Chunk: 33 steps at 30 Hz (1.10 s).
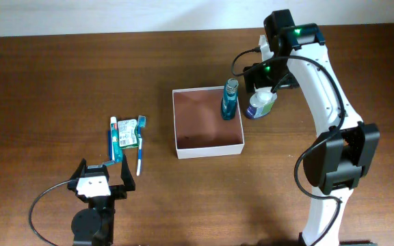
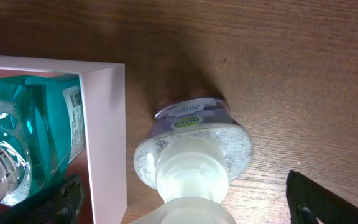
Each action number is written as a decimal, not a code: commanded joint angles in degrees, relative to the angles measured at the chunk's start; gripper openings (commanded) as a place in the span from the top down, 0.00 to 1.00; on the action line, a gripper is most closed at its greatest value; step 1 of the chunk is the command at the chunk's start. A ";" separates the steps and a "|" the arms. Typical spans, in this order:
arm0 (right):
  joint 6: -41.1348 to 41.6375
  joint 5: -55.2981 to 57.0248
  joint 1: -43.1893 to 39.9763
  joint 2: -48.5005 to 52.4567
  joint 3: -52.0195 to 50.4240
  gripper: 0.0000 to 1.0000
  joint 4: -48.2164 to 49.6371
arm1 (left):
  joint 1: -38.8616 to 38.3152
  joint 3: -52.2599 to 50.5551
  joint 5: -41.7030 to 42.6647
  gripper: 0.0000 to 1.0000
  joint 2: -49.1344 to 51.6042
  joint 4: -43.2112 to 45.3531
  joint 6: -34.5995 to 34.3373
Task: Pack container
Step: 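Lower the right gripper over the clear foaming soap bottle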
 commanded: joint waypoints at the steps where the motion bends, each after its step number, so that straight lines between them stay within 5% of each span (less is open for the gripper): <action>1: 0.28 0.92 0.09 0.59 -0.90 0.06 -0.31 | 0.33 -0.48 -0.37 0.00 0.00 0.20 -0.15; 26: 0.20 -0.39 -3.19 0.59 -4.85 0.07 1.66 | 0.33 -0.48 -0.35 0.00 0.00 0.20 -0.15; 30: 0.24 -0.44 -3.19 0.59 -4.85 0.16 1.90 | 0.33 -0.48 -0.33 0.00 0.00 0.20 -0.15; 33: 0.24 -0.44 -3.21 0.59 -4.85 0.32 1.90 | 0.33 -0.48 -0.24 0.00 0.00 0.20 -0.15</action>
